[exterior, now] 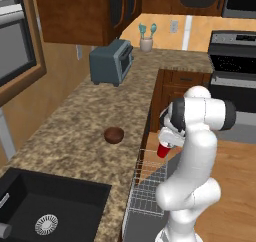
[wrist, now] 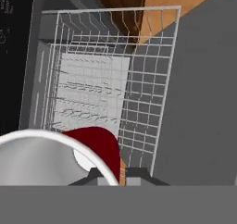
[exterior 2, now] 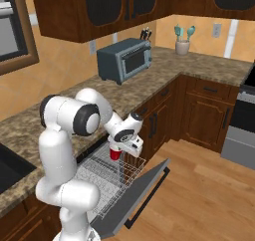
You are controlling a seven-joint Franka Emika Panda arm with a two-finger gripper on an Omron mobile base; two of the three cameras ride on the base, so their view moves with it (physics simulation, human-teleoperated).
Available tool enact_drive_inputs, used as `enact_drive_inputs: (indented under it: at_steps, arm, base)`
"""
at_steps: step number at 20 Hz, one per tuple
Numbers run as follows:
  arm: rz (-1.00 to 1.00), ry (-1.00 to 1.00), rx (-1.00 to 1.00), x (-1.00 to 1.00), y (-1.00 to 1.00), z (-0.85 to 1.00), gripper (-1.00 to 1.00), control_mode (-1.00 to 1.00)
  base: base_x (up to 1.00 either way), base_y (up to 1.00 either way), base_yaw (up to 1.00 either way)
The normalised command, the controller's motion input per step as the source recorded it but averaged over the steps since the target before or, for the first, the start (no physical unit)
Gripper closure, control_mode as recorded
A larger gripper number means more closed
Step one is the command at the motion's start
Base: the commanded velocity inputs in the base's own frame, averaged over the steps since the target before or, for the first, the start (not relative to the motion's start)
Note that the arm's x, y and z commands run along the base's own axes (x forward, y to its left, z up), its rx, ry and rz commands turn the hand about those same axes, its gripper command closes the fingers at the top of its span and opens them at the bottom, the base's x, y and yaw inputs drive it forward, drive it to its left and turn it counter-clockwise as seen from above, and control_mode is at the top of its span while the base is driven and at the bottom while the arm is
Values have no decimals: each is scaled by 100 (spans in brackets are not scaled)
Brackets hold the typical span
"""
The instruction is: Pick up the cup and bowl from the counter, place them in the dishwasher, and close the dishwasher door.
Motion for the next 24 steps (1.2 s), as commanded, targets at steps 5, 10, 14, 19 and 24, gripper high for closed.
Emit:
enact_drive_inputs:
  at_steps: [5, 10, 14, 19, 24]
  arm:
    - [22, -7, 1, 37, 0, -64, 100, -100]
    - [16, -11, 5, 31, 0, -59, 100, -100]
    - [16, -6, 18, 30, -8, -52, 100, -100]
    - [13, 0, 3, 40, -16, -37, 100, -100]
    - [5, 0, 0, 54, -7, -40, 100, -100]
  base:
    - [0, 0, 0]
    - [0, 0, 0]
    - [0, 0, 0]
    - [0, 0, 0]
    - [0, 0, 0]
